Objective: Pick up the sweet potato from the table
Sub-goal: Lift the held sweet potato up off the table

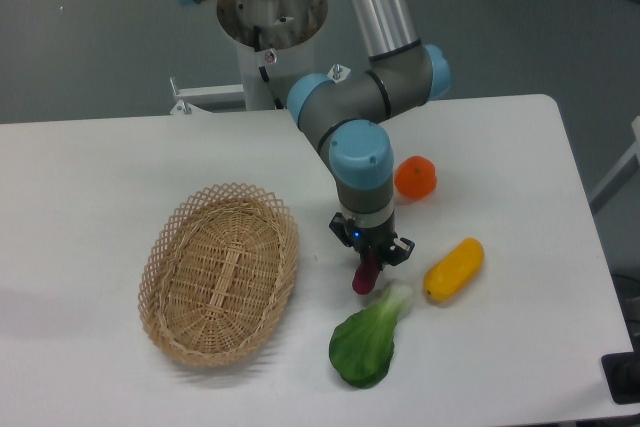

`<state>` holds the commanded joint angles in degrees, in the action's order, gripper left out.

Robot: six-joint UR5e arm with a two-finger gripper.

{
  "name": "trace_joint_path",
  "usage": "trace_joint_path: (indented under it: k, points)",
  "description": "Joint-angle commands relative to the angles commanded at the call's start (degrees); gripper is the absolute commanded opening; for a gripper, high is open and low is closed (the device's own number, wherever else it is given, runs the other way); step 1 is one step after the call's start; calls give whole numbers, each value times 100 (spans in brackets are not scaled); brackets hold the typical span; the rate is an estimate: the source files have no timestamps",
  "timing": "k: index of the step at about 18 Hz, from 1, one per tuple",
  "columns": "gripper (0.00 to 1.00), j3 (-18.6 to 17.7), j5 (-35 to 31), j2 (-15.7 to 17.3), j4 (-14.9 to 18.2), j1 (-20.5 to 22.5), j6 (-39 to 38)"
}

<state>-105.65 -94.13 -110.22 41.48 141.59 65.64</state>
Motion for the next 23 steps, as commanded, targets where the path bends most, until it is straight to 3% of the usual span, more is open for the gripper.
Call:
trace_joint_path:
  k: [3, 4, 11, 14, 18, 23]
  points:
    - [24, 280, 245, 150, 44, 88, 116]
    - [24, 455, 368, 150, 227, 149, 116]
    - [24, 1871, 1203, 475, 2441, 729, 265]
    - [24, 2118, 1301, 572, 2978, 940, 695]
    - [24, 2127, 1327, 748, 3330, 1178, 1407]
    - [24, 2074, 1275, 923, 3340, 1336, 1689]
